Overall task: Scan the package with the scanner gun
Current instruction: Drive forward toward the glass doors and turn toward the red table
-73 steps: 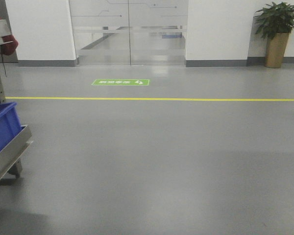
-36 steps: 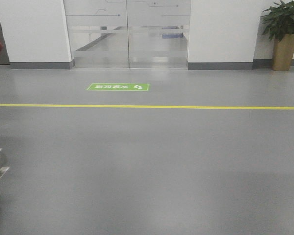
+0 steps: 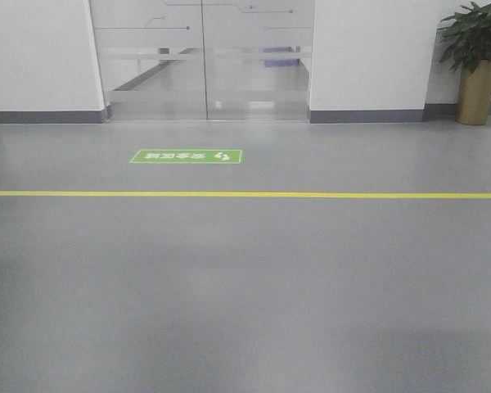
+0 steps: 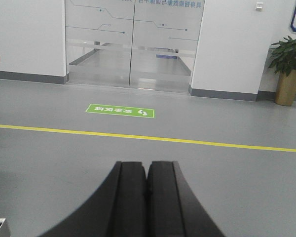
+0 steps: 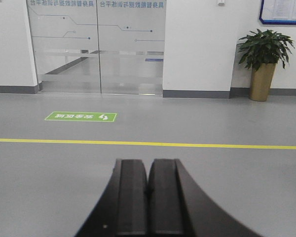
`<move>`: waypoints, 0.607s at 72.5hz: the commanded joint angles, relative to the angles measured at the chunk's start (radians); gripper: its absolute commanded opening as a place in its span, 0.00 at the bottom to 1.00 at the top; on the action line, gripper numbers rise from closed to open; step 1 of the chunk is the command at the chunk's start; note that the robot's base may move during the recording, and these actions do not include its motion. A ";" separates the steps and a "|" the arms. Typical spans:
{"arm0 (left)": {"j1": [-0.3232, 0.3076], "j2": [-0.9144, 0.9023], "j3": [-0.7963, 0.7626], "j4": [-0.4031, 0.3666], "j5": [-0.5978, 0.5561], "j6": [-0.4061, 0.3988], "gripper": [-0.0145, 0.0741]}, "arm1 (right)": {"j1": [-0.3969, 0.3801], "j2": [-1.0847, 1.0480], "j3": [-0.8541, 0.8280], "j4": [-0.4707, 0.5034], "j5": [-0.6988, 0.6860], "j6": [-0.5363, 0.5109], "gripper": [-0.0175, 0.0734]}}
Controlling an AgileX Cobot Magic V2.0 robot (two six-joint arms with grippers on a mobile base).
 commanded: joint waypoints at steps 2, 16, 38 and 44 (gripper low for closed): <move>-0.007 -0.004 -0.003 0.007 -0.012 0.000 0.04 | -0.002 -0.002 0.000 -0.008 -0.017 -0.003 0.01; -0.005 -0.004 -0.003 0.007 -0.012 0.000 0.04 | -0.002 -0.002 0.000 -0.008 -0.017 -0.003 0.01; -0.005 -0.004 -0.003 0.007 -0.012 0.000 0.04 | -0.002 -0.002 0.000 -0.008 -0.017 -0.003 0.01; -0.005 -0.004 -0.003 0.007 -0.012 0.000 0.04 | -0.002 -0.002 0.000 -0.008 -0.017 -0.003 0.01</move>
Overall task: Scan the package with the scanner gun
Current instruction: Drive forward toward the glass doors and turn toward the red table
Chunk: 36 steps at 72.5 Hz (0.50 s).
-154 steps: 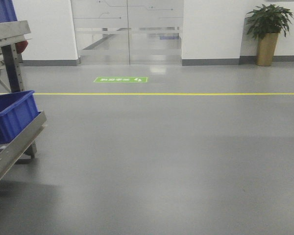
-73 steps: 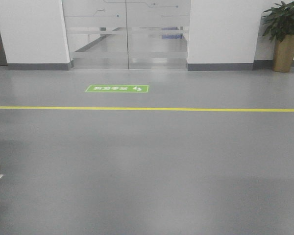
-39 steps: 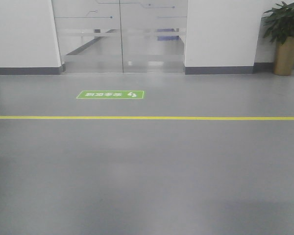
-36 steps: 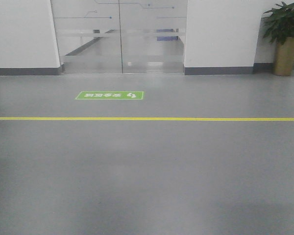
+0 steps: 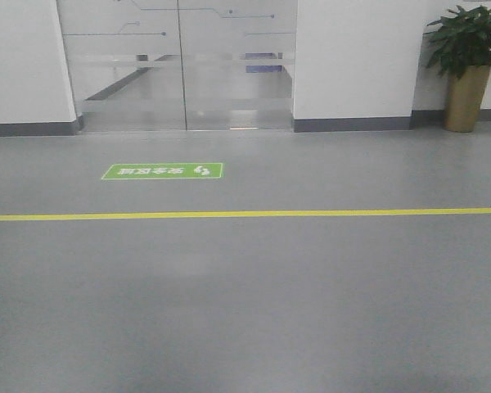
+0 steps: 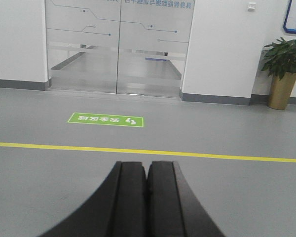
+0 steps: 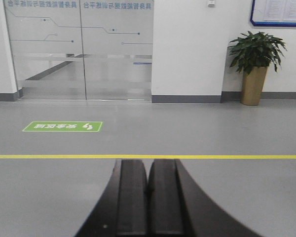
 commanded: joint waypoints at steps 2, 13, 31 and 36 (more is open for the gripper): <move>-0.005 -0.004 -0.003 0.007 -0.012 0.000 0.04 | -0.002 -0.002 0.000 -0.008 -0.017 -0.003 0.01; -0.005 -0.004 -0.003 0.007 -0.012 0.000 0.04 | -0.002 -0.002 0.000 -0.008 -0.017 -0.003 0.01; -0.005 -0.004 -0.003 0.007 -0.012 0.000 0.04 | -0.002 -0.002 0.000 -0.008 -0.017 -0.003 0.01; -0.005 -0.004 -0.003 0.007 -0.012 0.000 0.04 | -0.002 -0.002 0.000 -0.008 -0.017 -0.003 0.01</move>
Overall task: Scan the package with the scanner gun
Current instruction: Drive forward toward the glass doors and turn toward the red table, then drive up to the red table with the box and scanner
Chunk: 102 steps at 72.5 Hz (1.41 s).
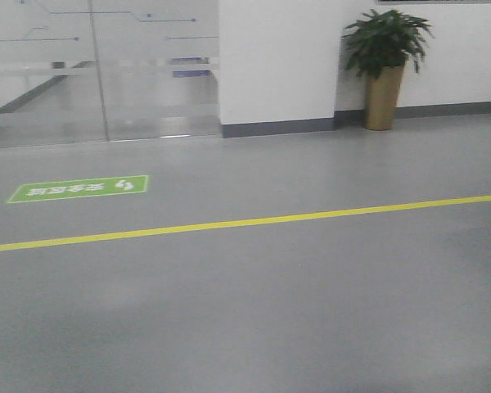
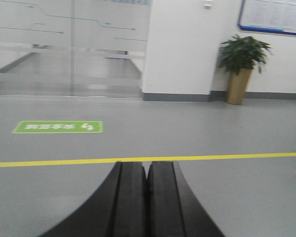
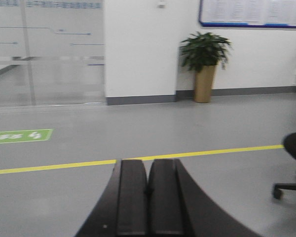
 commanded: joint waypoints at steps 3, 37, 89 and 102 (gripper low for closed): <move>-0.005 -0.004 -0.003 0.007 -0.012 0.000 0.04 | -0.002 -0.002 0.000 -0.008 -0.017 -0.003 0.01; -0.005 -0.004 -0.003 0.007 -0.012 0.000 0.04 | -0.002 -0.002 0.000 -0.008 -0.017 -0.003 0.01; -0.005 -0.004 -0.003 0.007 -0.012 0.000 0.04 | -0.002 -0.002 0.000 -0.008 -0.017 -0.003 0.01; -0.007 -0.004 -0.003 0.007 -0.012 0.000 0.04 | -0.002 -0.002 0.000 -0.008 -0.017 -0.003 0.01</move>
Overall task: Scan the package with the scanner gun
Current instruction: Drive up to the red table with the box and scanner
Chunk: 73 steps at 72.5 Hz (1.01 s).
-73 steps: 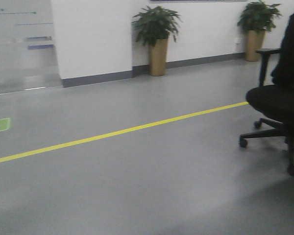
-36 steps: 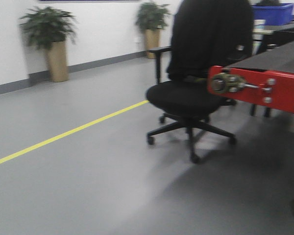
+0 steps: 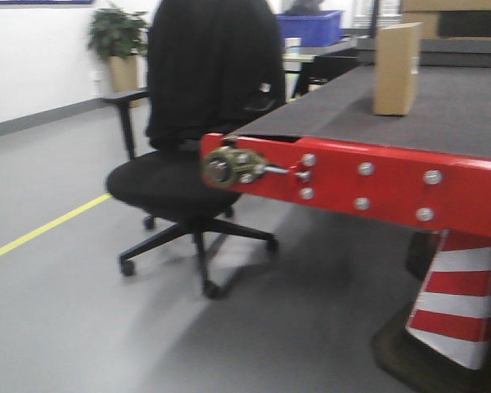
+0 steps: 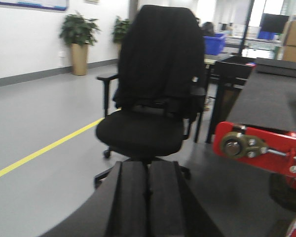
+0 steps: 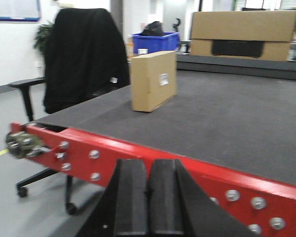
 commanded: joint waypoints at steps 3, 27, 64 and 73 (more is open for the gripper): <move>-0.007 -0.004 -0.003 0.007 -0.012 0.000 0.04 | -0.002 -0.002 0.000 -0.008 -0.017 -0.003 0.01; -0.007 -0.004 -0.003 0.007 -0.012 0.000 0.04 | -0.002 -0.002 0.000 -0.008 -0.017 -0.003 0.01; -0.007 -0.004 -0.003 0.007 -0.012 0.000 0.04 | -0.002 -0.002 0.000 -0.008 -0.017 -0.003 0.01; -0.007 -0.004 -0.003 0.007 -0.012 0.000 0.04 | -0.002 -0.002 0.000 -0.008 -0.017 -0.003 0.01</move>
